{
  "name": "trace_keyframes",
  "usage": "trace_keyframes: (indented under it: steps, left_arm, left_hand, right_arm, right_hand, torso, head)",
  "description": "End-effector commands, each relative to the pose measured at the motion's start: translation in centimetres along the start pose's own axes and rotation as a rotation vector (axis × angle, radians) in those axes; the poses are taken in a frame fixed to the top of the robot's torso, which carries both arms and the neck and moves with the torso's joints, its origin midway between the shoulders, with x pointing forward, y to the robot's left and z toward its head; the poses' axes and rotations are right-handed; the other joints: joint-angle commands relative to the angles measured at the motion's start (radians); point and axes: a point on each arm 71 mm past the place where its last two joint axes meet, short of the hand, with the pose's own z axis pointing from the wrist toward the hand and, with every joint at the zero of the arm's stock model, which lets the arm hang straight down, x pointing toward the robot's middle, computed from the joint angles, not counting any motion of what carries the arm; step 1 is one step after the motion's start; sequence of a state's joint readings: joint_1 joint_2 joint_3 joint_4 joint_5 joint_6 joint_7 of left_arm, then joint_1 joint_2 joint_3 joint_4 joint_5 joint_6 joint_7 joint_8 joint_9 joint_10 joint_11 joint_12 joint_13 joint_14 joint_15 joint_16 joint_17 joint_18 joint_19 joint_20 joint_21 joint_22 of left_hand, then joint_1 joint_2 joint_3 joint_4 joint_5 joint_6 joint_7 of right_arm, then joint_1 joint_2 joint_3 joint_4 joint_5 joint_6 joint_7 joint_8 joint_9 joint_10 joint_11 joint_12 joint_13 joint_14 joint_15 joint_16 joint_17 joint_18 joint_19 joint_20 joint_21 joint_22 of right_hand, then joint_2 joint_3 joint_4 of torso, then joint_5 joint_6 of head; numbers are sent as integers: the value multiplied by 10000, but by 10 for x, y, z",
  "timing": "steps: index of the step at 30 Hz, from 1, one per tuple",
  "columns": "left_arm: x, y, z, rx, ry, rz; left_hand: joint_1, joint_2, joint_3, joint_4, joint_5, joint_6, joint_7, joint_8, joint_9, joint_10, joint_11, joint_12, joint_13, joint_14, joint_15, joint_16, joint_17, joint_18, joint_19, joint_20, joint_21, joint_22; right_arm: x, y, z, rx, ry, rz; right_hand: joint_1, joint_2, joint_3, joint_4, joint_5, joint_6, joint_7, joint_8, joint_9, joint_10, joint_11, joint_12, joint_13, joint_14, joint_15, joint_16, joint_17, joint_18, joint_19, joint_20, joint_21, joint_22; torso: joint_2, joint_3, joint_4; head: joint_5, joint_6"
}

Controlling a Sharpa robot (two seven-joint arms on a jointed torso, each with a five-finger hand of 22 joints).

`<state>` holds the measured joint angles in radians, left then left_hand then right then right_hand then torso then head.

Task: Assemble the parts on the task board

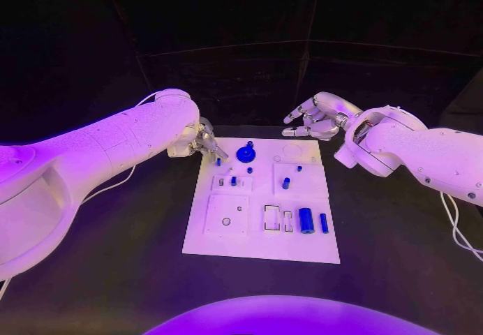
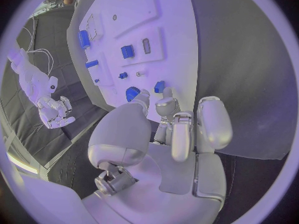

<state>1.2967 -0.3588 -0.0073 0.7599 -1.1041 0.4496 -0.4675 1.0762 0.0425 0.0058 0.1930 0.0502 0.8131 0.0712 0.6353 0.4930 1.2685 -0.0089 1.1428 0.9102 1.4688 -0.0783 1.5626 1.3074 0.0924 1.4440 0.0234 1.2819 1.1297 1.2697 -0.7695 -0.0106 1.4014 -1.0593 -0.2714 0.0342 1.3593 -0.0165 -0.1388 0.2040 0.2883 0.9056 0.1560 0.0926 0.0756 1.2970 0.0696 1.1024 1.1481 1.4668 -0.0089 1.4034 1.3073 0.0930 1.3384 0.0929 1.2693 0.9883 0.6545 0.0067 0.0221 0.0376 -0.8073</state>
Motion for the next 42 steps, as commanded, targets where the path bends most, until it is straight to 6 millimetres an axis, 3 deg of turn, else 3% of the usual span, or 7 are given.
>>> trace_keyframes:
  steps: [1, 29, 36, 42]
  left_arm:
    - [1, -2, 0, 87, 155, 184]
    - [4, -4, 2, 102, 301, 227]
    - [4, -4, 2, 126, 277, 207]
    - [4, -5, 2, 244, 261, 199]
  left_hand:
    - [26, 66, -1, -64, -29, 64, 8, -56, -17, -50, 34, 23, -19, 967, 47, -12, 2413, -50, 7, 73, 31, 2]
    - [630, 370, 96, -436, -28, 162, 24, -132, -213, -52, 44, 26, -47, 967, 54, -13, 2413, -50, -2, 79, 22, 21]
    - [1396, 792, 634, -998, -24, 174, -27, -198, -337, -73, -7, 0, -82, 967, 21, -12, 2413, -44, -8, 60, 3, 15]
    - [1890, 990, 1120, -1452, -23, 179, -67, -247, -423, -95, -48, -35, -108, 969, -14, -9, 2422, -44, -6, 30, 2, 30]
  right_arm:
    - [0, 2, 1, -146, 69, 25]
    - [1, 3, 1, -172, 112, 31]
    - [1, 3, 2, -176, 114, 32]
    - [1, 3, 2, -181, 117, 33]
  right_hand:
    - [61, 103, -58, 15, 21, -27, 19, 54, 6, -71, -17, -28, -11, 495, -34, -41, 273, 155, -84, -9, -69, -18]
    - [71, 129, -60, 21, 37, -30, 20, 55, 6, -75, -17, -31, -14, 496, -33, -41, 276, 155, -84, -8, -74, -23]
    - [71, 129, -60, 21, 37, -30, 20, 55, 6, -75, -17, -31, -14, 496, -33, -41, 276, 155, -84, -8, -74, -23]
    - [71, 129, -60, 21, 37, -30, 20, 55, 6, -75, -17, -31, -14, 496, -33, -41, 276, 155, -84, -8, -74, -23]
  torso:
    - [4, 8, 1]
    - [-3, 2, -11]
    - [0, 5, -13]
    - [1, 7, -20]
  head:
    - [42, -7]
    - [43, -72]
    - [39, -77]
    - [43, -88]
